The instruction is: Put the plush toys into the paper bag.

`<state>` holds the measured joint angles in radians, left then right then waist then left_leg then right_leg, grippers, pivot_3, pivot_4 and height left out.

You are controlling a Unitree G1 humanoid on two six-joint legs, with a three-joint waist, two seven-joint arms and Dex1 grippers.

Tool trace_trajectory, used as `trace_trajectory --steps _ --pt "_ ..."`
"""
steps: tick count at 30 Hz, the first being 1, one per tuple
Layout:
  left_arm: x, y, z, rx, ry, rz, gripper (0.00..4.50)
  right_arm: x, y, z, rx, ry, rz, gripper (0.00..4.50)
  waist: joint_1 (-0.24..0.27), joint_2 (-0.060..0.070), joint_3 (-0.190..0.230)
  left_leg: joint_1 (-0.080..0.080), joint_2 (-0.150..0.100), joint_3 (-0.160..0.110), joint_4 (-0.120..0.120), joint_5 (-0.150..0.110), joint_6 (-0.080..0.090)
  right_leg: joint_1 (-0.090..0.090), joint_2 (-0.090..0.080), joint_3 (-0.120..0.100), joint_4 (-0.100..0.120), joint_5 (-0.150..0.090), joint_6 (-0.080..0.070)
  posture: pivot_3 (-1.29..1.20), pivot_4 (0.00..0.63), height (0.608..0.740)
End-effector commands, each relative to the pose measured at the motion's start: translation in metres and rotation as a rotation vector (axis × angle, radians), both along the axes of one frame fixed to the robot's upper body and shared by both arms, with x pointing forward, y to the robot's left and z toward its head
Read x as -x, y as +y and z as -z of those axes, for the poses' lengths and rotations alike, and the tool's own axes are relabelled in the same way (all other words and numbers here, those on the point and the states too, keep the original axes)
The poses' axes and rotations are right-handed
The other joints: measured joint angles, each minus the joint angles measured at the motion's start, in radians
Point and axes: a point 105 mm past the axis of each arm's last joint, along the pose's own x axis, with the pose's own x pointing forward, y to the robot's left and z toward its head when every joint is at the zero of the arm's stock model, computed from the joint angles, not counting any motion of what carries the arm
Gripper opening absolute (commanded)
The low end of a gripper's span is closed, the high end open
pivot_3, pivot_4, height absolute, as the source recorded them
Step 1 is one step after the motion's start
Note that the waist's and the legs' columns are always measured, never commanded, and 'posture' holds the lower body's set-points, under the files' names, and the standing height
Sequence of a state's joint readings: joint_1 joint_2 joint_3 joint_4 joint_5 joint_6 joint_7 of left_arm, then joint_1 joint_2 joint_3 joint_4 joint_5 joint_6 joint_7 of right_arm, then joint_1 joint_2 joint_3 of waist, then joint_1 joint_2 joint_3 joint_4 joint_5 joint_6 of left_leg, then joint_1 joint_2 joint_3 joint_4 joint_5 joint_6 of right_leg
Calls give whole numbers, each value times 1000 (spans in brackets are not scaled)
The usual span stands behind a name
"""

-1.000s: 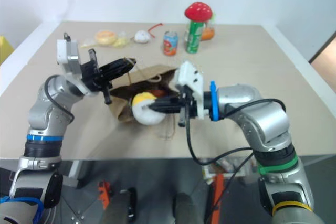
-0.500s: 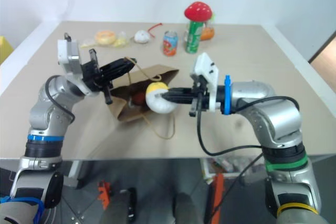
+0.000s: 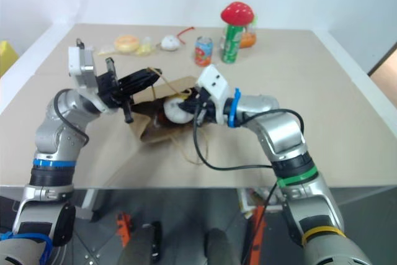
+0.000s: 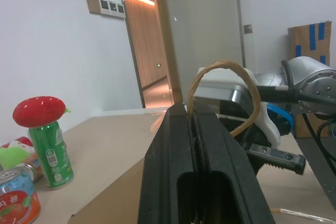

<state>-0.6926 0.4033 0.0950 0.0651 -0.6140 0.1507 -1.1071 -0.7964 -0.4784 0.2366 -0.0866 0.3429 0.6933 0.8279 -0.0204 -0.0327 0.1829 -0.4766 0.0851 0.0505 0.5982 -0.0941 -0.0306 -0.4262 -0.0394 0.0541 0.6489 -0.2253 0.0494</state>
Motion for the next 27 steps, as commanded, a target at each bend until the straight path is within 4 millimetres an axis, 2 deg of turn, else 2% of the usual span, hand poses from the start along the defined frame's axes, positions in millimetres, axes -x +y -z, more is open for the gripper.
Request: trace_trajectory --steps 1,2,4,7,13,19,23,27 --pt "6 0 -13 12 -64 5 0 13 10 -5 0 -17 -66 29 0 0 0 0 0 0 0 0 0 0 0 0 0 0 0 0 150 740" --pt "6 0 -13 12 -64 5 0 16 11 -3 5 -11 -75 579 0 0 0 0 0 0 0 0 0 0 1 0 0 0 0 0 150 740" --pt "5 0 -13 13 -64 7 0 16 10 -2 6 2 -70 1052 -1 0 0 0 1 0 0 0 0 0 1 0 0 0 -1 0 150 740" --pt "5 0 -14 14 -64 8 0 13 5 -8 -8 4 -47 2328 -1 0 0 0 1 0 0 0 0 0 1 0 0 1 -1 0 150 740" --pt "4 0 -15 24 -60 5 0 12 -13 -25 -37 -18 -21 2328 -1 0 0 0 1 0 0 0 0 0 0 0 0 1 -2 0 150 740" --pt "0 5 -22 90 -34 -5 0 29 -38 -37 -50 -25 -59 2328 0 0 0 0 1 0 0 0 0 0 0 0 0 0 -1 0 150 740" --pt "-6 11 -32 169 7 -14 0 28 -53 -41 -52 -38 -15 2328 -1 0 0 0 1 0 0 0 0 0 1 0 0 0 0 0 150 740" --pt "-8 12 -34 177 16 -15 0 30 -65 -48 -61 -54 11 2328 -2 0 0 1 1 0 0 0 0 0 0 0 0 0 -1 0 150 740"
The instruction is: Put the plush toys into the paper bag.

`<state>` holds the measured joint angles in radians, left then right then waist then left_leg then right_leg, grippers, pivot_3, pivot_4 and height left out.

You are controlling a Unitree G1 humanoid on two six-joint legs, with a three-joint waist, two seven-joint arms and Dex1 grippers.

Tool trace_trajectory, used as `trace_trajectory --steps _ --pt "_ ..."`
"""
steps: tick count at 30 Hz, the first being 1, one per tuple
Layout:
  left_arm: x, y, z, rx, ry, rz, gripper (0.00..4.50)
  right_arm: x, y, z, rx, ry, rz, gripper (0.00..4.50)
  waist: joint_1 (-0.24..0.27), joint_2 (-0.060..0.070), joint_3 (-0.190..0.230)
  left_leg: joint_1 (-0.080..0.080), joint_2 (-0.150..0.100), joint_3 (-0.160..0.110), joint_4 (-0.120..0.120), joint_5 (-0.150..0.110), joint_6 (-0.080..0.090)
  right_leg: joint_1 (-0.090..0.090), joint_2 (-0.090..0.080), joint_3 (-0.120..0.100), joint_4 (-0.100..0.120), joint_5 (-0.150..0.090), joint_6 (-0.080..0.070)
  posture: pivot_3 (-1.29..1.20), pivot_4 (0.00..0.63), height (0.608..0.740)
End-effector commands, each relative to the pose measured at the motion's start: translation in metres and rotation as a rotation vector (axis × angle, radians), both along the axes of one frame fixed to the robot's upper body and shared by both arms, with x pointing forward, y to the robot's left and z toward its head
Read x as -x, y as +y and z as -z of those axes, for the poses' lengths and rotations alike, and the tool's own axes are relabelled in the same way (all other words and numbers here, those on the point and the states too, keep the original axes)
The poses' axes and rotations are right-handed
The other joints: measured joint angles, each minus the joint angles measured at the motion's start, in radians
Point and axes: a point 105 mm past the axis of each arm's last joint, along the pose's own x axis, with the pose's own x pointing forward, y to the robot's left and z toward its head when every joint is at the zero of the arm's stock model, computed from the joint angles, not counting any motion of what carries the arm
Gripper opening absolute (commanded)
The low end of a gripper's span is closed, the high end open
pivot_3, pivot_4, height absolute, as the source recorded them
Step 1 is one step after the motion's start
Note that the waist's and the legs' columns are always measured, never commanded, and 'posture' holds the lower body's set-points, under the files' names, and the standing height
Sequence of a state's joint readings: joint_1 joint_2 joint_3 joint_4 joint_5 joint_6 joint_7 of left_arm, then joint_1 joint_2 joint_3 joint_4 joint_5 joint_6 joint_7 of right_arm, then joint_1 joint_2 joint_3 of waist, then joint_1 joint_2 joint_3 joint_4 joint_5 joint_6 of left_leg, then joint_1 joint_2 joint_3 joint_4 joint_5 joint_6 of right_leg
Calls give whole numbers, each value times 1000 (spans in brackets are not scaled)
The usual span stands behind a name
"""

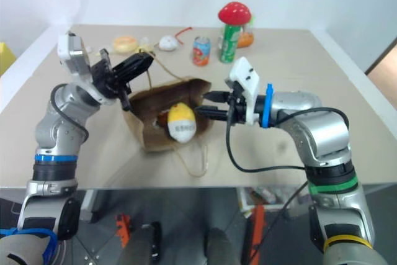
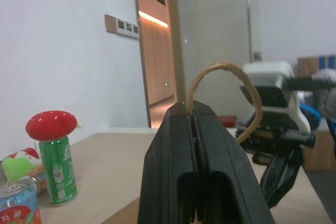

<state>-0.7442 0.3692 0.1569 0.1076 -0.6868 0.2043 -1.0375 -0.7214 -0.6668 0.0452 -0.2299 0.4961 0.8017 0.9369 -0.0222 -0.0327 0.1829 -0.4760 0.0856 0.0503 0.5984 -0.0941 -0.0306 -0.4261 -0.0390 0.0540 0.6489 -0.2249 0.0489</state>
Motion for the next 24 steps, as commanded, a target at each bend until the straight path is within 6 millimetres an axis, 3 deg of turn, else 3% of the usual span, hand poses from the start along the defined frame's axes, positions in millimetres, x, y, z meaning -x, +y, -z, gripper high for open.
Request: trace_trajectory --steps 1,7,13,16,20,24 --pt "3 3 -15 29 -36 2 0 10 -15 -21 -19 -71 6 2328 1 0 0 0 0 0 0 0 0 0 0 0 0 0 0 0 150 740" --pt "2 4 -15 30 -35 -3 0 27 -29 18 146 40 -5 2328 3 0 0 0 -1 -1 0 0 0 1 -1 0 0 -2 1 0 150 740" --pt "2 2 -15 31 -35 -1 0 43 -14 42 144 145 -76 2328 -2 0 0 1 -1 -1 0 0 0 0 0 0 0 0 0 0 150 740" --pt "2 1 -14 32 -36 1 0 49 -3 65 154 206 -105 2328 -1 0 0 1 -1 -1 0 0 0 1 -1 0 0 0 0 0 150 740" --pt "3 0 -14 30 -37 2 0 47 4 86 142 275 -93 2328 -1 0 0 1 -1 -1 1 0 0 1 -1 0 0 0 0 0 150 740" --pt "3 0 -13 26 -38 4 0 37 -3 103 151 326 -31 2328 0 0 0 1 -1 -1 1 0 0 2 -1 0 0 0 0 0 150 740"
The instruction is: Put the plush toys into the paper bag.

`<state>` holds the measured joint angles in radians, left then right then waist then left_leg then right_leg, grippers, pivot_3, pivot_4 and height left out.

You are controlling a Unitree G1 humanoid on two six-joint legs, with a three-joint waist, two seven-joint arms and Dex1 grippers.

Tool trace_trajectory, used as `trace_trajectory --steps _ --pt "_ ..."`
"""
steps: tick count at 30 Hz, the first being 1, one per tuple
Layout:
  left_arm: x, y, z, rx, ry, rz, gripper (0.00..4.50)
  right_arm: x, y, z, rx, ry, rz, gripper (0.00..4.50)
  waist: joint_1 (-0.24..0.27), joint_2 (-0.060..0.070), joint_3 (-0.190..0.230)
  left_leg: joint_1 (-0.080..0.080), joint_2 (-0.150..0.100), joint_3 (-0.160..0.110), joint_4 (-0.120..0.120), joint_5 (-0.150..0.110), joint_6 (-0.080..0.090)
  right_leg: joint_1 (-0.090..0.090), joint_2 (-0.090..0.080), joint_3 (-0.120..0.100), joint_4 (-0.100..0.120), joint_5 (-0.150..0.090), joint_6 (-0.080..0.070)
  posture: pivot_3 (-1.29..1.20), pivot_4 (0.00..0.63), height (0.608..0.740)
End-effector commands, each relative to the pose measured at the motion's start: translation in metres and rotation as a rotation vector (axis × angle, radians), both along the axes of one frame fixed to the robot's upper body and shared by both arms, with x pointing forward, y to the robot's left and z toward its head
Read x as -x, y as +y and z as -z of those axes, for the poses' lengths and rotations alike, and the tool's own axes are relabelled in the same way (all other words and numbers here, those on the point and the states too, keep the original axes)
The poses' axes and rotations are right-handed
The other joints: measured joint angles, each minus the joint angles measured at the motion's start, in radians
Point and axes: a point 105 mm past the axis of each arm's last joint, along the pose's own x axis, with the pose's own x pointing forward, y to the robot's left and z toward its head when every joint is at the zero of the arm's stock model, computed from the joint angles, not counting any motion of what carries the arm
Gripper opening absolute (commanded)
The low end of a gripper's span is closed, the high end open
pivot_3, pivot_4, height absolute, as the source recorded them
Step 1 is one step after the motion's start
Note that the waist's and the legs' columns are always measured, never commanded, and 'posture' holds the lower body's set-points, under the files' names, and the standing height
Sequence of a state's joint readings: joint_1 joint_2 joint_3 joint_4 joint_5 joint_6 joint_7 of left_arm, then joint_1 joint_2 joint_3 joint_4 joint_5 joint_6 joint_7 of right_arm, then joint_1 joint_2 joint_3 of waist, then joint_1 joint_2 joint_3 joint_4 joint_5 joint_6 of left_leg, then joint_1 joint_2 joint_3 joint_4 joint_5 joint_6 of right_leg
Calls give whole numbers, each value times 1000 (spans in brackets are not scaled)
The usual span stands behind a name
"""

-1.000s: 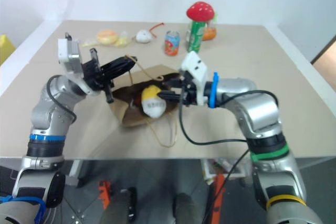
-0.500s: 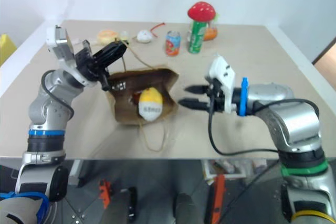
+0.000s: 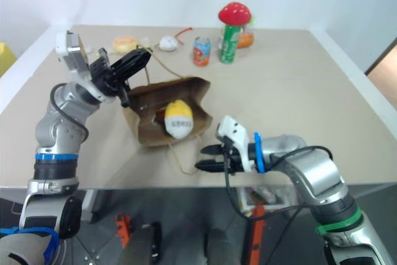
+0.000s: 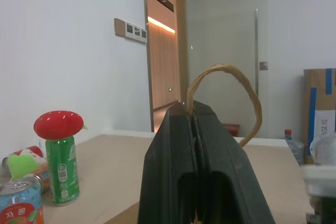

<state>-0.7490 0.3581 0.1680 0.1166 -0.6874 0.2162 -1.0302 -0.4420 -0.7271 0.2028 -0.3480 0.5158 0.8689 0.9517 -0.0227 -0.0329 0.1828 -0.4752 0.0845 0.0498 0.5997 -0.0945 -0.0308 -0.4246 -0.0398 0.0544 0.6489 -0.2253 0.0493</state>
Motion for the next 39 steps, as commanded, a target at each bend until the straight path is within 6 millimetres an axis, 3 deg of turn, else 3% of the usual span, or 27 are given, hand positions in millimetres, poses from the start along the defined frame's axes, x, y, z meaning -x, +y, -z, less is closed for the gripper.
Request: trace_trajectory --steps 1,9,17,26,32,36,39 --pt "6 -1 -13 7 -56 6 0 -11 -7 2 9 -20 55 2328 0 0 0 0 0 0 0 0 0 0 0 0 0 0 0 0 150 740" --pt "7 -2 -11 -3 -56 9 0 -21 -23 -20 -17 -71 91 2328 1 0 0 0 0 0 0 0 0 0 0 0 0 0 0 0 150 740" --pt "8 -4 -9 -9 -54 16 0 -12 -4 -11 -42 -19 31 2328 1 0 0 0 0 0 0 0 0 0 1 0 0 0 0 0 150 740" --pt "11 -7 -4 -22 -58 25 0 -23 -1 -6 -60 8 72 2328 1 0 0 0 0 0 0 0 0 0 0 0 0 0 0 0 150 740" --pt "11 -8 -2 -23 -56 28 0 -20 7 -2 -60 27 45 2328 1 0 0 0 0 0 0 0 0 0 1 0 0 0 0 0 150 740" --pt "11 -9 1 -26 -49 30 0 -20 12 -3 -80 29 41 1339 1 0 0 0 0 0 0 0 0 0 1 0 0 0 0 0 150 740" --pt "11 -10 5 -31 -42 29 0 -21 13 -5 -88 25 40 96 1 0 0 0 0 0 0 0 0 0 1 0 0 0 0 0 150 740"
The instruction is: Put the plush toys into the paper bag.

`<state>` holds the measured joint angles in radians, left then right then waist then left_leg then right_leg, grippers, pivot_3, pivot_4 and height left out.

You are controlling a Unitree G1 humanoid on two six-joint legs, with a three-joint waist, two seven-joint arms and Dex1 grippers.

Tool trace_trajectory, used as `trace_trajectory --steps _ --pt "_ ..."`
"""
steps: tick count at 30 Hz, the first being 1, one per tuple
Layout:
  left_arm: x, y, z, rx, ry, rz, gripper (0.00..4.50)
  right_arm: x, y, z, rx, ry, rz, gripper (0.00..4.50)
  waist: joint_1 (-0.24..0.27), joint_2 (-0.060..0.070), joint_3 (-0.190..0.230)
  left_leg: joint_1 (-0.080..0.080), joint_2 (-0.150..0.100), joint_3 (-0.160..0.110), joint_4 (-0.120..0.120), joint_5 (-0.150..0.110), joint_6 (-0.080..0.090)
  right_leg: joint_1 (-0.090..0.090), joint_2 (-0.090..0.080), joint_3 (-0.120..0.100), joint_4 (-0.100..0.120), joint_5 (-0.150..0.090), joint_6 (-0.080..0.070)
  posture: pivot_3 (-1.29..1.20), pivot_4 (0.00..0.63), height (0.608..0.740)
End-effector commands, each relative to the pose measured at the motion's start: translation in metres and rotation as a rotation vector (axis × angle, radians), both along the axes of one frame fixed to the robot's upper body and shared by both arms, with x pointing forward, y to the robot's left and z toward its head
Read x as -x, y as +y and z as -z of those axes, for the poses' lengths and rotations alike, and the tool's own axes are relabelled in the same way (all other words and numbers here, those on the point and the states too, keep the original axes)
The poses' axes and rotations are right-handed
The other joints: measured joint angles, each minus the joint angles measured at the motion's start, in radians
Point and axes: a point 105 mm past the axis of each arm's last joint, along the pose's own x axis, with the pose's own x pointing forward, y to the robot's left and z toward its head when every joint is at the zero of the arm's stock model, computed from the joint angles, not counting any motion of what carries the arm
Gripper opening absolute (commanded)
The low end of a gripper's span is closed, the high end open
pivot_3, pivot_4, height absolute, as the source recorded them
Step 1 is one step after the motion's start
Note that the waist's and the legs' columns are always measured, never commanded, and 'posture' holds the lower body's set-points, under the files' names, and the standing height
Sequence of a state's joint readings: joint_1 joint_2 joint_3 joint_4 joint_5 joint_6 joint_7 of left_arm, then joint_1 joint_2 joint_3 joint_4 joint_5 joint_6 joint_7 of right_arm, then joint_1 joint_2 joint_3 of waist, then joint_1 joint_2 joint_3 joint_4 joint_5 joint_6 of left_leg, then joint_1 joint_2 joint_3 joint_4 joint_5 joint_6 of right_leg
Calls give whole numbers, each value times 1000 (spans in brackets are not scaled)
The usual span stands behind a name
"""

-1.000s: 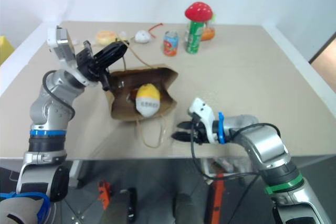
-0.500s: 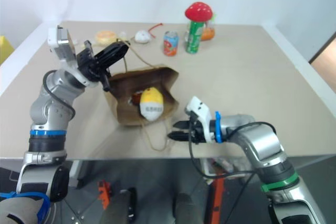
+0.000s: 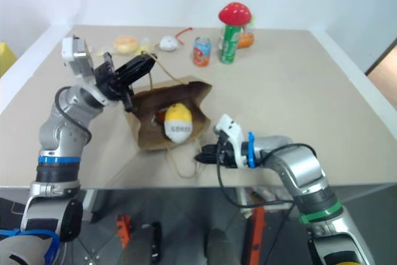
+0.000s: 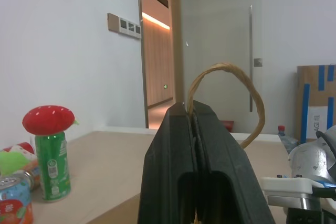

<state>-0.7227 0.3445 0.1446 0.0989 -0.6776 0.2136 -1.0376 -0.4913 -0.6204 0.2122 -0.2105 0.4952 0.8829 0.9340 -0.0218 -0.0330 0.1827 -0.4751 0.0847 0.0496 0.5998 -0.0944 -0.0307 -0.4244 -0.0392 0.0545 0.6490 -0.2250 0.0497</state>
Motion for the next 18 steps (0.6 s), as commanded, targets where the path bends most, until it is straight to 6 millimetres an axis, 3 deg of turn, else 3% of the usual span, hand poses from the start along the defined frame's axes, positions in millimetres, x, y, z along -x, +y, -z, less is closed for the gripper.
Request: trace_trajectory --steps 1,8,11,15,18 --pt "9 -2 -3 -14 -51 8 0 -3 3 -15 -25 -52 -10 34 0 0 0 0 0 0 0 0 0 0 0 0 0 0 0 0 150 740" --pt "8 1 5 -34 -30 -7 0 -17 -11 -34 -49 -109 55 34 0 0 0 0 0 0 0 0 0 0 0 0 0 0 0 0 150 740" --pt "5 2 8 -44 5 -11 0 -19 -14 -66 -151 -160 50 34 0 0 0 0 0 0 0 0 0 0 0 0 0 0 0 0 150 740" --pt "1 0 9 -57 107 8 0 -8 -10 -108 -319 -200 -23 34 0 0 0 0 0 0 0 0 0 0 0 0 0 0 0 0 150 740" --pt "-5 -1 -7 -9 206 35 0 -2 -10 -139 -432 -239 -52 34 -1 0 0 0 0 0 0 0 0 0 0 0 0 0 0 0 150 740"
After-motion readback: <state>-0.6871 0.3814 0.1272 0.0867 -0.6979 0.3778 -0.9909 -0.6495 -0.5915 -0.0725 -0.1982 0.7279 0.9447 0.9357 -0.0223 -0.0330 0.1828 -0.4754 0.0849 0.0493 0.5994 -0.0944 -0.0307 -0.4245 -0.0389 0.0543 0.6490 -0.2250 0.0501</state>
